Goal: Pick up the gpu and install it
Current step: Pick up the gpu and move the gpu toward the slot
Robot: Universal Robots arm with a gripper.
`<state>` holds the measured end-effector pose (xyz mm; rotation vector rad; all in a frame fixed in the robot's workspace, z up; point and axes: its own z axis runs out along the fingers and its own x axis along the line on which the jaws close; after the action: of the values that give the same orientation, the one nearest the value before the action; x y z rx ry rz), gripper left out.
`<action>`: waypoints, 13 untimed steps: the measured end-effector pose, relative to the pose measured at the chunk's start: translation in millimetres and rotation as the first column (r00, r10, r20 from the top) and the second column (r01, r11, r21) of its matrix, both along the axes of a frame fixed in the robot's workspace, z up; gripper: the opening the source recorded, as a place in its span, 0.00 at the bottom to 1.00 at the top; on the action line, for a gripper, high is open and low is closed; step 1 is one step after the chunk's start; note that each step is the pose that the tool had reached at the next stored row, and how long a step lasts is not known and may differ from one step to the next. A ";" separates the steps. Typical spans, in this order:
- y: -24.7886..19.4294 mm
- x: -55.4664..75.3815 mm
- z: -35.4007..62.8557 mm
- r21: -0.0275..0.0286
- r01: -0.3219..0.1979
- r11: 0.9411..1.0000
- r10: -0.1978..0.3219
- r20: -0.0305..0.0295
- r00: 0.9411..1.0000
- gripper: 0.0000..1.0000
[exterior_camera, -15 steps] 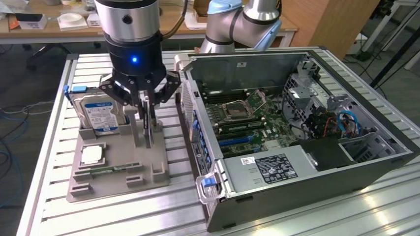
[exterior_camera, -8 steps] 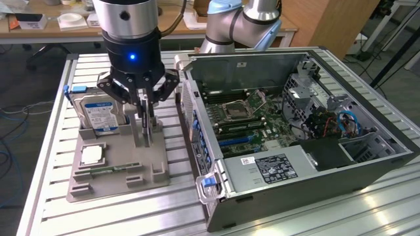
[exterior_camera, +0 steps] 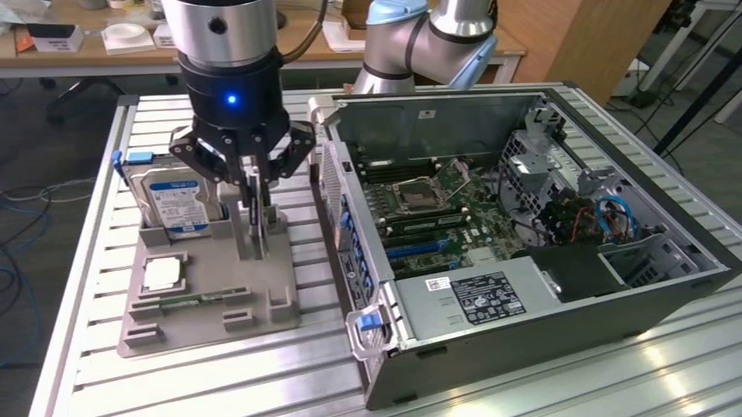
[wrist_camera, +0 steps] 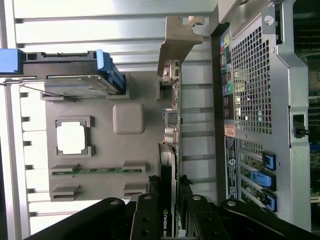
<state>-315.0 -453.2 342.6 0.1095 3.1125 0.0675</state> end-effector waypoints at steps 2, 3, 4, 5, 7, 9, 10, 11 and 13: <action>0.0 -0.4 0.3 0.000 0.000 1.000 0.000 0.000 1.000 0.26; 0.0 -0.6 0.5 0.000 0.000 1.000 0.000 0.000 1.000 0.26; 0.0 -0.8 0.7 0.000 0.000 1.000 0.000 0.000 1.000 0.26; 0.0 -1.1 0.9 0.000 0.000 1.000 0.000 0.000 1.000 0.26; 0.0 -1.5 1.3 0.000 0.000 1.000 0.000 0.000 1.000 0.26; 0.0 -1.8 1.9 0.000 0.000 1.000 0.000 0.000 1.000 0.26; 0.0 -2.1 2.1 0.000 0.000 1.000 0.000 0.000 1.000 0.26; 0.0 -2.3 2.3 0.000 0.000 1.000 0.000 0.000 1.000 0.26; 0.0 -2.7 2.8 0.000 0.000 1.000 0.000 0.000 1.000 0.26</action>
<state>-317.7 -453.2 345.4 0.1093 3.1121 0.0675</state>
